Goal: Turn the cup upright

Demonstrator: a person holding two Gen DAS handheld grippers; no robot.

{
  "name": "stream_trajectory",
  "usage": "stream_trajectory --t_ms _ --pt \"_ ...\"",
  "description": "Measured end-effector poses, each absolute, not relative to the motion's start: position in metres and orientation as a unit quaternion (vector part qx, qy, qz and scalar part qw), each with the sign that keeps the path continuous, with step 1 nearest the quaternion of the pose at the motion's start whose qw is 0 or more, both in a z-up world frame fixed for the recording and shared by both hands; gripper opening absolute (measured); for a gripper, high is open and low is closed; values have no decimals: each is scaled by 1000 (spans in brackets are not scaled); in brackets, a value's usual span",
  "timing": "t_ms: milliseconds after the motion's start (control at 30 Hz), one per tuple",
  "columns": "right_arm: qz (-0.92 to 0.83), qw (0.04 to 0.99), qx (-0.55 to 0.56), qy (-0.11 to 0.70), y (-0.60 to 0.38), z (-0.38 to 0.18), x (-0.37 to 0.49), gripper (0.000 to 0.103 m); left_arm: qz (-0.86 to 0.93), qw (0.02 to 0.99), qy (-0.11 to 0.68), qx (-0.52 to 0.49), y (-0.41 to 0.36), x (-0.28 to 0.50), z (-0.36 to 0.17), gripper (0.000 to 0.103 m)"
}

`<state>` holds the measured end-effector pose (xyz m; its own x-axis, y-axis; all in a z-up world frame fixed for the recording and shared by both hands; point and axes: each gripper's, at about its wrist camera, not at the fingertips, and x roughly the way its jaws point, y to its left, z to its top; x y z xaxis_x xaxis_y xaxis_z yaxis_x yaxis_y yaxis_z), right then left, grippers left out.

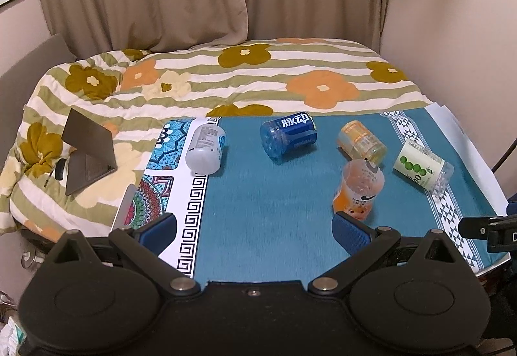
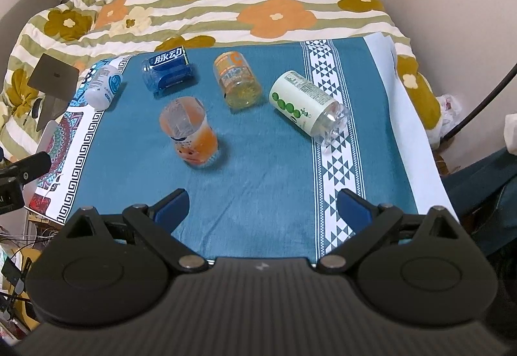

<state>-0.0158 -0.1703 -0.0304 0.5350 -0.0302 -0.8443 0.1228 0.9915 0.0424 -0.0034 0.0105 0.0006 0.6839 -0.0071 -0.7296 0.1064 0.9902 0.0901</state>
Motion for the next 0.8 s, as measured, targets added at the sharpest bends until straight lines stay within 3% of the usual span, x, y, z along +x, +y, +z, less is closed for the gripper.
stream_trajectory --t_ms 800 --pt "-49 875 48 479 -170 -30 -15 103 -36 917 391 71 10 1 1 103"
